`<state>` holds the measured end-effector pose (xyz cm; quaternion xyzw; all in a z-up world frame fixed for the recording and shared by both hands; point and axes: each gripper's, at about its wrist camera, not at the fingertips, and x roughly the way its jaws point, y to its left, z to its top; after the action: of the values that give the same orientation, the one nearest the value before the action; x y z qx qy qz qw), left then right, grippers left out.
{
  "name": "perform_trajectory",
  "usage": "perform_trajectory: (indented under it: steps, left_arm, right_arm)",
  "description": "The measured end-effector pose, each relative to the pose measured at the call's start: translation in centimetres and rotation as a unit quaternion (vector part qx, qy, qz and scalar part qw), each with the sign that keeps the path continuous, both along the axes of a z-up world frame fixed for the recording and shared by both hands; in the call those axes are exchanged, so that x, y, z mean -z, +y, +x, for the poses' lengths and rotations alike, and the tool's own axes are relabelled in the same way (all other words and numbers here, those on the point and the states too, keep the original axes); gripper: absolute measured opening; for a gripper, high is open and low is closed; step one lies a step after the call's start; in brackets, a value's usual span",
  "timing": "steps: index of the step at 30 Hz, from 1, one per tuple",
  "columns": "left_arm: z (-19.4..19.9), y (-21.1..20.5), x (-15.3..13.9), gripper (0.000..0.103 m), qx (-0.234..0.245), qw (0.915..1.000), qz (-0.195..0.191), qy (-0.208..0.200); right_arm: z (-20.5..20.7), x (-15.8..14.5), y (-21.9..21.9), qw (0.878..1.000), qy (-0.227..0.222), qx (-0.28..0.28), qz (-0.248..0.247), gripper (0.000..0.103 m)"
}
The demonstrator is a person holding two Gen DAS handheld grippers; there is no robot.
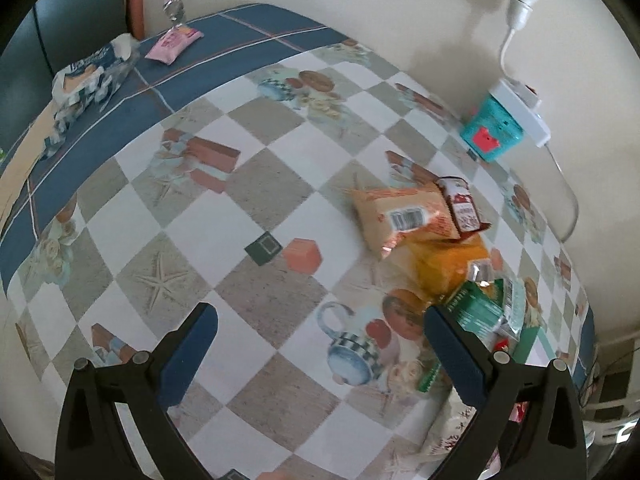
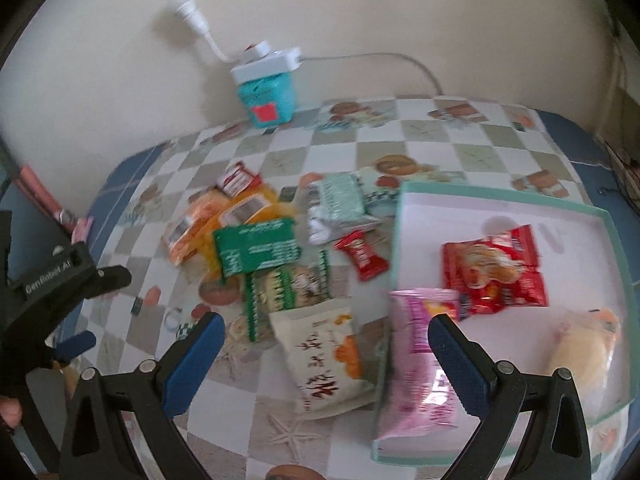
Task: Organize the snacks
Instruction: 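Move both open tools back over the snack pile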
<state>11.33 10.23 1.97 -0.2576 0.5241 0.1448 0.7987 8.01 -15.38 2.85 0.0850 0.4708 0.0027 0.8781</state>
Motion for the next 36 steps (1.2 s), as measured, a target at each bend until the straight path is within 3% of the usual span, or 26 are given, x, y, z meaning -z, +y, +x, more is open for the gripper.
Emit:
perform_trajectory:
  steps: [4, 9, 16, 29, 36]
  left_arm:
    - [0.2, 0.7, 0.6, 0.103, -0.003, 0.9999, -0.017, 0.002]
    - [1.1, -0.4, 1.9, 0.103, 0.030, 0.9987, -0.034, 0.021]
    - [2.6, -3.7, 4.5, 0.103, 0.096, 0.9921, 0.002, 0.081]
    - [3.1, -3.6, 5.9, 0.103, 0.090, 0.9904, -0.024, 0.102]
    - [3.1, -3.7, 5.8, 0.103, 0.093, 0.9903, -0.028, 0.099]
  right_arm:
    - [0.4, 1.2, 1.3, 1.000, 0.016, -0.023, -0.006, 0.098]
    - [0.8, 2.3, 1.3, 0.999, 0.036, -0.027, 0.008, 0.090]
    - [0.9, 2.7, 1.0, 0.997, 0.045, -0.041, 0.038, 0.079]
    - [1.2, 4.0, 1.5, 0.996, 0.062, -0.062, 0.018, 0.074]
    - [1.4, 4.2, 0.3, 0.997, 0.066, -0.041, 0.021, 0.069]
